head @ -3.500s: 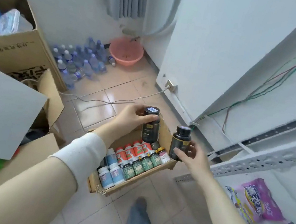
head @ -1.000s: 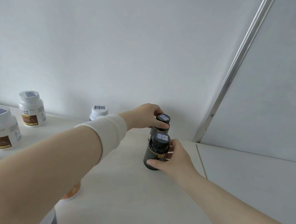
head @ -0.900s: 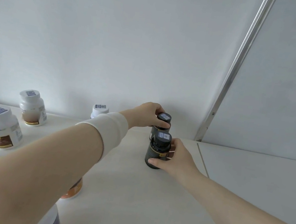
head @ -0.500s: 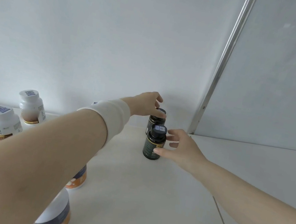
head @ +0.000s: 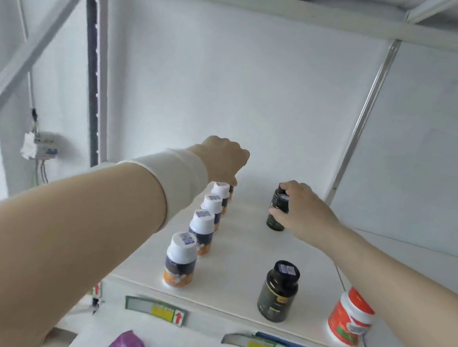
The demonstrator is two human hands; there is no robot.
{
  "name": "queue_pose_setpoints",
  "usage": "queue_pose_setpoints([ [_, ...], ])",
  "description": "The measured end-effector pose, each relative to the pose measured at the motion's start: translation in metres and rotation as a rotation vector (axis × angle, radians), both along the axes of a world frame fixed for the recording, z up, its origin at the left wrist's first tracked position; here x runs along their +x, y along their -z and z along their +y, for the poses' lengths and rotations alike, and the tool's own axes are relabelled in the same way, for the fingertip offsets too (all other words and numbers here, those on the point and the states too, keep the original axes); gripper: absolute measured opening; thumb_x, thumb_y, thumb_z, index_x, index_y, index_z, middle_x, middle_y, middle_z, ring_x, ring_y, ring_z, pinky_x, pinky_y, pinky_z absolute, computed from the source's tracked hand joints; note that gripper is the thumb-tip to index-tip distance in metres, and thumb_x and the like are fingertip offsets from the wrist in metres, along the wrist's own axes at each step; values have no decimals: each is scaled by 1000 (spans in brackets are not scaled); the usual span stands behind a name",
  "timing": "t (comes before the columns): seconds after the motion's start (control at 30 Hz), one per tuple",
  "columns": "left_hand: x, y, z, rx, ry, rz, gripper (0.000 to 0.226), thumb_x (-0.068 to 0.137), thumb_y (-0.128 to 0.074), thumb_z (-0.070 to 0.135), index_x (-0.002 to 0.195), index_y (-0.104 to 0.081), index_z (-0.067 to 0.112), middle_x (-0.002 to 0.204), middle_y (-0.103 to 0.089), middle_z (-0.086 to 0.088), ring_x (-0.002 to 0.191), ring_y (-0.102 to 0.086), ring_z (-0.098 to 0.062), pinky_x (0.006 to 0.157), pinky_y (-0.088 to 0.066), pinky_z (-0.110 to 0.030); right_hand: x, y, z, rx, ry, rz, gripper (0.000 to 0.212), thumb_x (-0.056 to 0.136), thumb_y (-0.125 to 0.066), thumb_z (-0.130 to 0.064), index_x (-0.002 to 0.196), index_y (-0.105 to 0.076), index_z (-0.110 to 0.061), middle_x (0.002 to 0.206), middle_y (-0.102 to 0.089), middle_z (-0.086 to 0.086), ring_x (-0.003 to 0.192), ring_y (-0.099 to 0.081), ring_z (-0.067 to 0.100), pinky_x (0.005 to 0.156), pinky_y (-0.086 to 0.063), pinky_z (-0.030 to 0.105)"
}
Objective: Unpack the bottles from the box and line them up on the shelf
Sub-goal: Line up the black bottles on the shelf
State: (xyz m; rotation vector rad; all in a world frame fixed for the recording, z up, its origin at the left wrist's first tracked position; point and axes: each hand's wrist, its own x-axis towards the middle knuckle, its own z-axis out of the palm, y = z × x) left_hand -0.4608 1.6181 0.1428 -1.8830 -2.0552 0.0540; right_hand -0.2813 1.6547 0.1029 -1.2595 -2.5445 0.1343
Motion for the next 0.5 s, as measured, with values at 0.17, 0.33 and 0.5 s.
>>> queue_pose_setpoints([
  [0.17,-20,7,-110,-25,-125,204,43,93,-54,32,129,-45,11,122,-55,-8,111,-54,-26,83,-41,-31,-28,5,-84,135,-83,-135,48,94,-45,-30,135,-35,-9,135,-42,13,123,-44,31,93,-41,39],
  [0.33,-62,6,-210,-44,-234,290,44,93,-54,32,131,-44,12,122,-55,-7,112,-55,-25,84,-42,-32,-84,4,-159,268,-243,-200,47,92,-47,-28,133,-38,-9,132,-44,14,121,-45,32,96,-41,39],
  [0.5,-128,12,-313,-91,-371,270,45,92,-56,29,132,-42,12,127,-54,-6,115,-54,-25,87,-43,-33,-171,4,-236,325,-424,-224,46,94,-44,-30,136,-37,-11,136,-41,12,123,-43,30,99,-37,39],
])
